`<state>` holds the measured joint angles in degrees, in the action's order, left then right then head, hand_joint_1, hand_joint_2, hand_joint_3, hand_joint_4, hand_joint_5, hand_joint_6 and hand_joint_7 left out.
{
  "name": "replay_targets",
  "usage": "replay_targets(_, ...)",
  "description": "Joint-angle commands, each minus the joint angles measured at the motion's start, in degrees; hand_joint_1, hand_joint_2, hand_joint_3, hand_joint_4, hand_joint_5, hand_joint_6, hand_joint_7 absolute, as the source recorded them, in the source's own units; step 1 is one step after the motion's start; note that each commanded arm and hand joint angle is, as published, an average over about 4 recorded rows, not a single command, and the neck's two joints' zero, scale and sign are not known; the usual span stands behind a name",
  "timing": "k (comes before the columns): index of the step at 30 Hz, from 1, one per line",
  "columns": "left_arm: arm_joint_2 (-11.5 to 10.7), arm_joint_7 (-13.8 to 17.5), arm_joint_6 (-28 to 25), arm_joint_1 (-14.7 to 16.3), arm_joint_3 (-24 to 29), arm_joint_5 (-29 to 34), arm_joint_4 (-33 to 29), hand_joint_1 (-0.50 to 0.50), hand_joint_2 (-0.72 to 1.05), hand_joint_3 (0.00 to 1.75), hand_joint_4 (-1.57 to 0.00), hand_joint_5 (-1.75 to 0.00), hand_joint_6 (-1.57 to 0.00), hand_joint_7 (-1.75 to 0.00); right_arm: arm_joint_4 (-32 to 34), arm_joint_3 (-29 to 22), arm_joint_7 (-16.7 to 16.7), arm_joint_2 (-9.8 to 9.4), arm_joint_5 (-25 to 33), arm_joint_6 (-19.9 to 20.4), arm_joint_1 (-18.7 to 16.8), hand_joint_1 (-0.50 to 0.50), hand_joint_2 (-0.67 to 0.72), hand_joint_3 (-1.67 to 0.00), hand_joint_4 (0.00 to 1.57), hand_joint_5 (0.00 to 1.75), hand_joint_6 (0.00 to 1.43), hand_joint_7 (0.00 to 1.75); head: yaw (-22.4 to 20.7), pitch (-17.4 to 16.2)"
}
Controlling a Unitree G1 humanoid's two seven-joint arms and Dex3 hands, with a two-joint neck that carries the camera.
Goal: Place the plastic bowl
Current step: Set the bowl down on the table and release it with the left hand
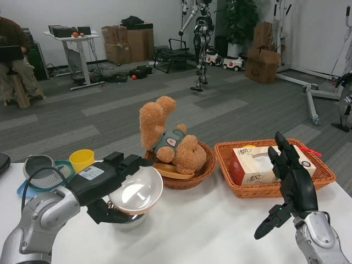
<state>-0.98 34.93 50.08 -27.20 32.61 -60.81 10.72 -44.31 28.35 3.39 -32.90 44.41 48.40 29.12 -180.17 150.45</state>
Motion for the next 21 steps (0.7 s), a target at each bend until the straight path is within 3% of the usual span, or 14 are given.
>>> replay_targets(1,-0.3,-0.5,-0.2,-0.2,0.0,0.8,-0.5,-0.5,0.78,1.75,-0.6,-1.75,-0.08,-1.68,0.7,-0.1,0.1,0.1,0.4,-0.1,0.3,-0.46,0.72,0.0,0.0,0.0,0.0,0.0,0.2,-0.5)
replay_targets(6,-0.3,-0.5,-0.2,0.0,-0.2,0.8,-0.5,-0.5,0.78,1.75,-0.6,-1.75,-0.08,-1.68,0.7,-0.1,0.1,0.03,0.4,-0.1,0.2,-0.46,0.72,0.0,0.0,0.0,0.0,0.0,-0.1,-2.0)
replay_targets(16,1.3,-0.5,0.1,2.6,-3.0,1.0,-0.5,-0.5,0.78,1.75,-0.6,-1.75,-0.08,-1.68,0.9,-0.9,0.1,0.19,0.4,-0.1,0.0,-0.46,0.72,0.0,0.0,0.0,0.0,0.0,0.2,-11.8)
replay_targets(21,2.7,-0.5,0.5,4.9,-4.6,1.0,-0.4,-0.5,0.78,1.75,-0.58,-1.75,-0.05,-1.68,1.0,-1.2,0.1,0.12,0.4,-0.1,-0.2,-0.46,0.72,0.0,0.0,0.0,0.0,0.0,0.0,-13.9)
